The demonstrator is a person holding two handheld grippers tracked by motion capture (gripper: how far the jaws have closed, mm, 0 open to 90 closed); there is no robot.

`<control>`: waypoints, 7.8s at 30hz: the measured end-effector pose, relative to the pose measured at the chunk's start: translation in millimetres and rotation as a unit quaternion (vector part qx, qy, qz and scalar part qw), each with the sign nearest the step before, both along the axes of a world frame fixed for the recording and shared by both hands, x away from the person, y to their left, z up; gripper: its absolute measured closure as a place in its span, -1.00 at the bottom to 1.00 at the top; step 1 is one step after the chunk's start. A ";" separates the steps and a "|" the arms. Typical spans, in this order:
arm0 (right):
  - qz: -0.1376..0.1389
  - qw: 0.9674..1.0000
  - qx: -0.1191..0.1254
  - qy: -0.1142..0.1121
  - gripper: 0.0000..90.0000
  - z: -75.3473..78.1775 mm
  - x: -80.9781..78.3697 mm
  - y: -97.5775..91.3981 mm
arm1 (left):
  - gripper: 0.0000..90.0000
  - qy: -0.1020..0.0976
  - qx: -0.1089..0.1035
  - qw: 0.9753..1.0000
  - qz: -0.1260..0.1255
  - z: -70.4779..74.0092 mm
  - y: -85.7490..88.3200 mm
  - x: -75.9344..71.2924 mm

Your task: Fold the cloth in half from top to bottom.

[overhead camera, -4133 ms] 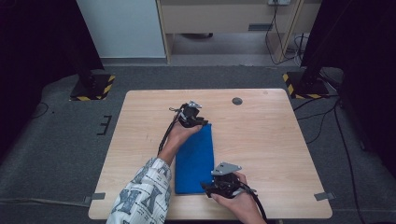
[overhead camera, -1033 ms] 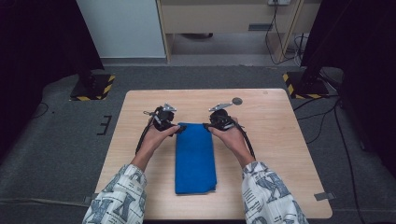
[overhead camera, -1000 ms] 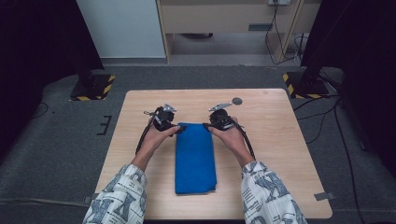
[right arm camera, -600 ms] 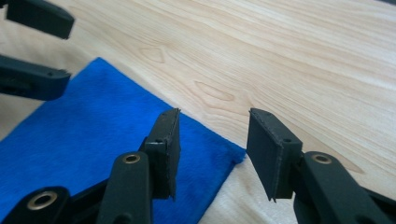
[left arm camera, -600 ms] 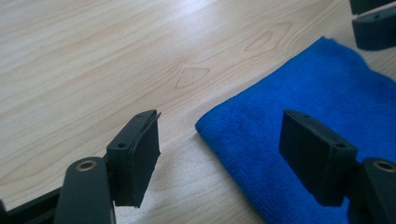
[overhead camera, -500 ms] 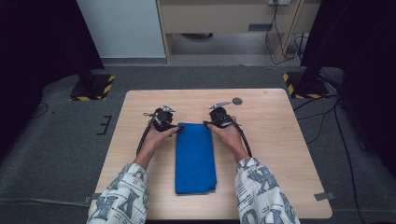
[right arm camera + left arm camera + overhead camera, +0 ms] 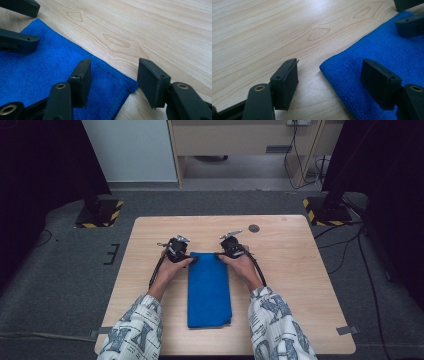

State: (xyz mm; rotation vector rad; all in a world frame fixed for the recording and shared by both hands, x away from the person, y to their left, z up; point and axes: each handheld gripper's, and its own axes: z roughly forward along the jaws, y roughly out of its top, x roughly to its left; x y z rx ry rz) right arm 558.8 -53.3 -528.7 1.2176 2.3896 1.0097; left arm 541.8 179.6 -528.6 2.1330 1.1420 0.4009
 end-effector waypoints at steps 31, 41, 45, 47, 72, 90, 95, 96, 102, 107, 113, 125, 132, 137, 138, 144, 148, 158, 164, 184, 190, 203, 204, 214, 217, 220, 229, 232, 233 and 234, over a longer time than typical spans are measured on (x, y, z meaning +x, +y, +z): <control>0.034 0.998 0.048 -0.029 0.92 45.8 -36.0 -14.8 | 0.90 -0.052 -0.041 0.997 -0.033 49.9 -20.8 -30.4; 0.031 0.997 0.054 -0.046 0.92 68.8 -31.2 -24.0 | 0.90 -0.070 -0.040 0.996 -0.034 70.0 -27.5 -26.8; 0.031 0.997 0.056 -0.051 0.91 72.3 -30.3 -23.6 | 0.90 -0.075 -0.034 0.996 -0.035 73.3 -26.3 -27.2; 0.033 0.996 0.055 -0.053 0.91 73.9 -29.9 -22.5 | 0.90 -0.076 -0.038 0.996 -0.034 74.4 -24.8 -27.2; 0.054 0.995 0.055 -0.058 0.91 69.7 -52.2 -21.3 | 0.90 -0.081 -0.042 0.994 -0.061 72.3 -17.6 -47.5; 0.074 0.993 0.067 -0.068 0.91 65.4 -88.1 -30.8 | 0.89 -0.086 -0.052 0.991 -0.084 69.7 -16.3 -82.4; 0.078 0.992 0.066 -0.067 0.91 64.3 -95.5 -31.1 | 0.89 -0.088 -0.055 0.991 -0.091 69.5 -14.6 -89.0; 0.081 0.992 0.063 -0.070 0.91 64.1 -97.0 -30.8 | 0.89 -0.087 -0.053 0.991 -0.092 69.3 -14.1 -90.5; 0.090 0.992 0.063 -0.070 0.91 63.7 -106.5 -29.1 | 0.89 -0.086 -0.060 0.990 -0.093 68.5 -10.4 -98.0; 0.096 0.991 0.054 -0.072 0.90 61.9 -115.5 -27.5 | 0.89 -0.087 -0.064 0.989 -0.097 70.1 -9.7 -107.4; 0.102 0.991 0.055 -0.072 0.90 59.9 -128.8 -27.9 | 0.89 -0.090 -0.065 0.988 -0.104 70.9 -11.2 -117.1; 0.108 0.990 0.055 -0.076 0.89 56.1 -148.5 -24.1 | 0.88 -0.082 -0.062 0.989 -0.106 59.8 -3.7 -137.3; 0.122 0.988 0.059 -0.073 0.88 51.7 -160.0 -25.9 | 0.87 -0.077 -0.066 0.989 -0.112 52.5 0.3 -150.7; 0.130 0.987 0.052 -0.072 0.87 48.1 -164.7 -24.1 | 0.87 -0.072 -0.071 0.989 -0.110 48.5 2.6 -154.3; 0.131 0.987 0.053 -0.073 0.87 48.4 -165.3 -24.3 | 0.87 -0.072 -0.072 0.989 -0.110 48.7 2.5 -155.1; 0.132 0.987 0.058 -0.075 0.86 49.5 -172.6 -30.4 | 0.85 -0.069 -0.074 0.988 -0.120 46.8 0.8 -164.7; 0.138 0.987 0.052 -0.066 0.86 37.9 -179.3 -31.3 | 0.83 -0.059 -0.072 0.988 -0.127 39.7 -0.3 -170.2; 0.143 0.986 0.052 -0.064 0.82 35.4 -186.3 -35.9 | 0.75 -0.049 -0.075 0.987 -0.134 32.1 0.2 -180.5; 0.153 0.985 0.053 -0.057 0.80 30.2 -194.8 -36.4 | 0.73 -0.041 -0.067 0.987 -0.140 27.8 1.0 -186.4; 0.165 0.984 0.052 -0.043 0.55 22.2 -213.1 -39.9 | 0.56 -0.031 -0.065 0.986 -0.152 22.0 12.6 -207.2; 0.155 0.985 0.064 -0.038 0.30 27.7 -217.8 -44.0 | 0.48 -0.041 -0.073 0.984 -0.155 26.9 14.2 -214.6; 0.149 0.984 0.083 -0.045 0.19 43.2 -219.0 -50.7 | 0.38 -0.060 -0.100 0.981 -0.156 37.5 20.6 -227.1; 0.149 0.984 0.082 -0.045 0.18 43.5 -218.4 -50.8 | 0.37 -0.062 -0.101 0.981 -0.156 38.1 20.8 -227.7; 0.136 0.987 0.075 -0.046 0.15 40.1 -210.5 -47.9 | 0.26 -0.066 -0.095 0.984 -0.135 35.9 21.6 -220.1; 0.129 0.988 0.069 -0.045 0.10 37.4 -206.7 -47.9 | 0.21 -0.066 -0.090 0.985 -0.128 34.3 20.9 -216.1; 0.126 0.989 0.068 -0.046 0.05 36.6 -202.9 -48.6 | 0.13 -0.069 -0.087 0.987 -0.120 34.5 20.5 -211.3; 0.109 0.990 0.066 -0.055 -0.23 37.6 -189.4 -47.1 | -0.34 -0.076 -0.077 0.991 -0.083 36.8 23.0 -201.6; 0.100 0.991 0.066 -0.056 -0.36 37.1 -184.7 -45.2 | -0.54 -0.069 -0.076 0.992 -0.069 35.2 22.7 -197.8; 0.098 0.992 0.065 -0.055 -0.41 36.7 -183.0 -44.5 | -0.58 -0.068 -0.075 0.993 -0.068 34.6 22.5 -196.8; 0.095 0.992 0.064 -0.052 -0.46 36.3 -181.4 -43.6 | -0.60 -0.067 -0.073 0.993 -0.067 34.0 22.0 -195.8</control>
